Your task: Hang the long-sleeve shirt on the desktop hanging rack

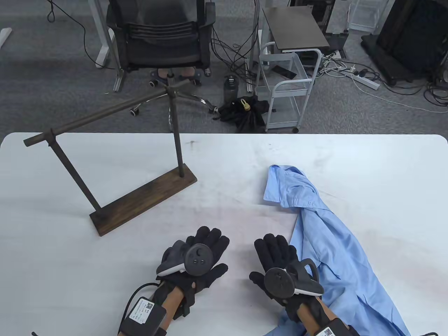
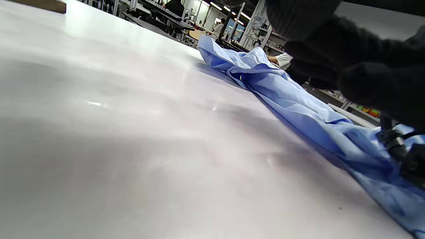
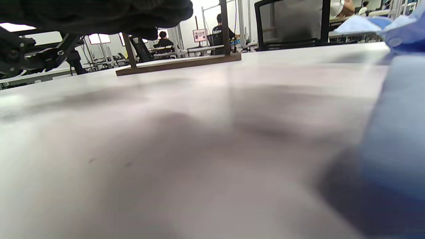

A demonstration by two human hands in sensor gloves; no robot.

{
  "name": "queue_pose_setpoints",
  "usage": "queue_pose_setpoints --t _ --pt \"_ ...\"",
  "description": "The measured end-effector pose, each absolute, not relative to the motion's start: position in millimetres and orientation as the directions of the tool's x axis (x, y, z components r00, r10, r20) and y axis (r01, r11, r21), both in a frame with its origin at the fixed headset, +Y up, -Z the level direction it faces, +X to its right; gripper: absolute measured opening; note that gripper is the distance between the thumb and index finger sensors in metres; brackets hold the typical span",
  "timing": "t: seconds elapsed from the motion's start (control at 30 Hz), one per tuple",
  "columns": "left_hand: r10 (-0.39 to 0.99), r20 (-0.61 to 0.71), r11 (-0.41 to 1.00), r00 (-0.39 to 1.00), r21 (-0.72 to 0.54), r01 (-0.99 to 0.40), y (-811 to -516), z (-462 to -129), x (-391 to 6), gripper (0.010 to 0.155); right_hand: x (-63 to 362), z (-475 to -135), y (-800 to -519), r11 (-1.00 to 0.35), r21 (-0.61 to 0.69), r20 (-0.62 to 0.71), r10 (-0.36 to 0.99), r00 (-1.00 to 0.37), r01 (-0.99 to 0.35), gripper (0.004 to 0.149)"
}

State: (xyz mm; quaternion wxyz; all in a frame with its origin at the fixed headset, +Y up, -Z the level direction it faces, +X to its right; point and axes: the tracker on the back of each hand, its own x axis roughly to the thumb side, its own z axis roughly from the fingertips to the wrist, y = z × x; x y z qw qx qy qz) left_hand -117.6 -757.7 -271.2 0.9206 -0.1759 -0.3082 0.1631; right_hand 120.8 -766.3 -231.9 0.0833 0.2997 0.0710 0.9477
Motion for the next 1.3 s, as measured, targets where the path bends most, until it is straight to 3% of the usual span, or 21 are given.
queue_pose_setpoints --t 0.23,0.43,0.6,0.77,0.97,1.2,1.3 --pt "0.403 0.496 0.891 0.769 -0.406 -0.205 -757 -272 -121 0.075 130 -232 -758 -0.976 0.139 0.525 0.218 -0.823 -0.169 0.085" --pt "0.401 0.500 0.892 0.767 -0.403 -0.204 -756 -272 -119 0.075 143 -230 -730 -0.948 0.025 0.511 0.284 -0.811 -0.316 0.089" --pt "0.391 0.499 0.898 0.773 -0.390 -0.203 -754 -274 -122 0.075 165 -240 -699 -0.899 -0.086 0.389 0.366 -0.845 -0.429 0.093" --pt "0.391 0.499 0.895 0.774 -0.401 -0.194 -757 -275 -120 0.075 187 -272 -684 -0.871 -0.089 0.199 0.460 -0.865 -0.484 0.088" --pt "0.385 0.507 0.894 0.772 -0.412 -0.175 -760 -274 -118 0.074 223 -317 -724 -0.915 0.030 -0.127 0.396 -0.910 -0.402 0.109" --pt "0.382 0.496 0.884 0.780 -0.441 -0.152 -768 -277 -117 0.074 256 -332 -783 -0.907 0.243 -0.300 0.268 -0.916 -0.345 0.121" --pt "0.383 0.490 0.879 0.783 -0.454 -0.147 -772 -279 -118 0.074 262 -331 -792 -0.857 0.272 -0.299 0.357 -0.885 -0.438 0.122"
